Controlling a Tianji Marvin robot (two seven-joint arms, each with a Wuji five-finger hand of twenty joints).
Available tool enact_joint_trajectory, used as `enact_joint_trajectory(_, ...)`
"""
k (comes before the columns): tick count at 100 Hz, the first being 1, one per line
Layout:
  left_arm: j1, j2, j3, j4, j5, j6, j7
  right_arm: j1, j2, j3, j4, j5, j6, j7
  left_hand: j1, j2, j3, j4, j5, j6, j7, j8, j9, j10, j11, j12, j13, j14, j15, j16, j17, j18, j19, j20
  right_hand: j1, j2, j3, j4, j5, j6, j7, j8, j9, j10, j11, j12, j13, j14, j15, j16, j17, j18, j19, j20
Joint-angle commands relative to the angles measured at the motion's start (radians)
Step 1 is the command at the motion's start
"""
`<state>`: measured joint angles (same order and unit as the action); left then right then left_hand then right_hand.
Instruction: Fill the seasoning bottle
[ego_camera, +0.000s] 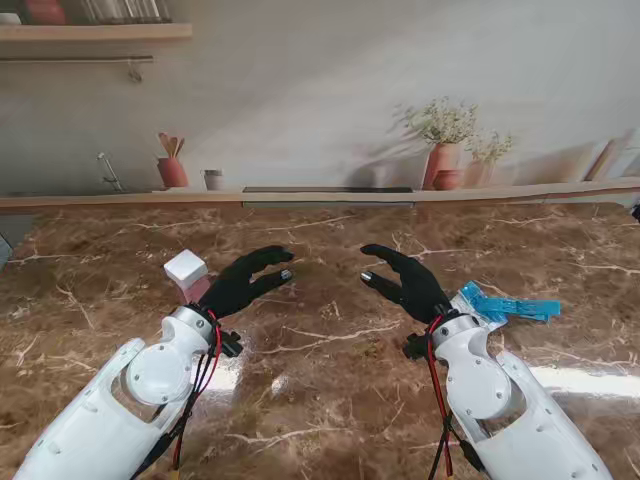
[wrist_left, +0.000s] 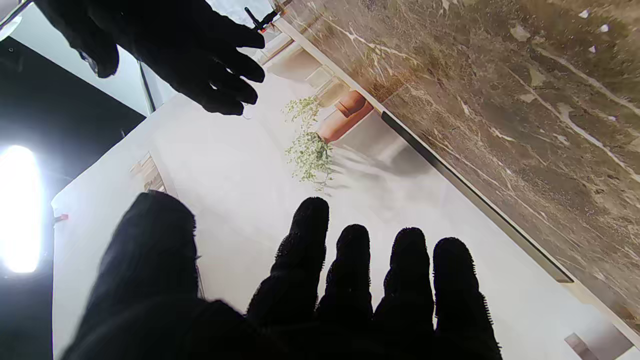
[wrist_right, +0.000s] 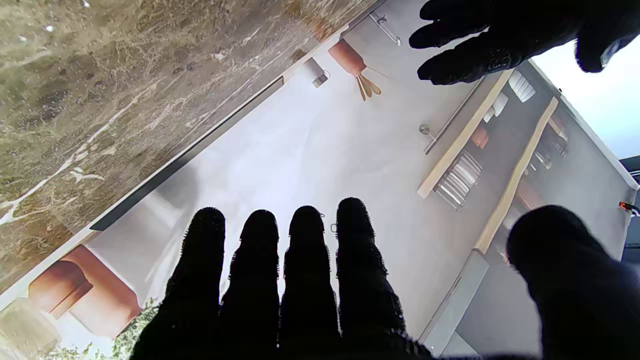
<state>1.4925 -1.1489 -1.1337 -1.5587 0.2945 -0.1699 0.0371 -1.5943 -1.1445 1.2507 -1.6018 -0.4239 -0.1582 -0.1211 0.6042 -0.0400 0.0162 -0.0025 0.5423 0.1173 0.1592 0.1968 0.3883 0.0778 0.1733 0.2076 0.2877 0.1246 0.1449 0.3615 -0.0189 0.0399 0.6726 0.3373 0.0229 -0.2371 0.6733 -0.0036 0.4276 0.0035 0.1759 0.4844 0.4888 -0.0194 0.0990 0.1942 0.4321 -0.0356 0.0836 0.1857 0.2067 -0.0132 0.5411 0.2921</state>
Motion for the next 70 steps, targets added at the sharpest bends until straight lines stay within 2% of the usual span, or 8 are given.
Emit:
enact_joint_trajectory(1, 0.007, 0.001, 0.001, -0.006, 0.007, 0.005, 0.000, -0.004, 0.002, 0.003, -0.004, 0.000, -0.001, 0.013, -0.015, 0.030, -0.036, -0.015, -0.004, -0.003, -0.014, 0.002, -0.023, -0.028, -0.007, -0.011, -0.035, -0.053, -0.032, -0.014, -0.015, -0.039, -0.029, -0.011, -0.005, 0.007, -0.017, 0.038, -0.006, -0.013, 0.001, 0.013, 0.010, -0.019, 0.002, 0.009, 0.019, -0.017, 0.000, 0.010, -0.002, -0.030, -0.017, 0.005)
enact_joint_trajectory(30, 0.017, 0.000, -0.008, -0.011, 0.022, 0.004, 0.015, -0.011, 0.002, 0.005, -0.015, -0.003, -0.003, 0.013, -0.012, 0.026, -0.035, -0.014, -0.004, -0.004, -0.014, 0.002, -0.023, -0.029, -0.006, -0.011, -0.034, -0.053, -0.031, -0.013, -0.015, -0.039, -0.029, -0.011, -0.004, 0.006, -0.016, 0.039, -0.008, -0.014, 0.001, 0.013, 0.008, -0.019, 0.002, 0.010, 0.018, -0.014, 0.001, 0.010, 0.000, -0.029, -0.016, 0.004)
enact_joint_trajectory(49, 0.033, -0.002, -0.041, -0.024, 0.036, -0.003, 0.039, -0.013, 0.000, -0.007, -0.023, 0.002, 0.008, 0.009, -0.008, 0.007, -0.034, -0.012, -0.011, -0.006, -0.016, 0.000, -0.029, -0.034, -0.005, -0.011, -0.035, -0.058, -0.032, -0.014, -0.015, -0.041, -0.030, -0.012, -0.001, 0.004, -0.016, 0.039, -0.009, -0.012, 0.000, 0.014, 0.007, -0.019, 0.001, 0.010, 0.017, -0.015, 0.001, 0.009, -0.002, -0.029, -0.016, 0.003)
enact_joint_trajectory(70, 0.036, -0.014, -0.088, -0.019, 0.087, -0.039, 0.128, -0.025, 0.000, -0.011, -0.042, -0.022, 0.009, -0.004, 0.003, -0.037, -0.030, -0.007, -0.038, -0.015, -0.022, -0.004, -0.047, -0.047, 0.000, -0.010, -0.043, -0.070, -0.034, -0.015, -0.014, -0.053, -0.037, -0.015, -0.001, 0.002, -0.016, 0.039, -0.008, -0.012, 0.000, 0.014, 0.008, -0.018, 0.002, 0.010, 0.019, -0.017, 0.001, 0.009, 0.000, -0.029, -0.015, 0.003)
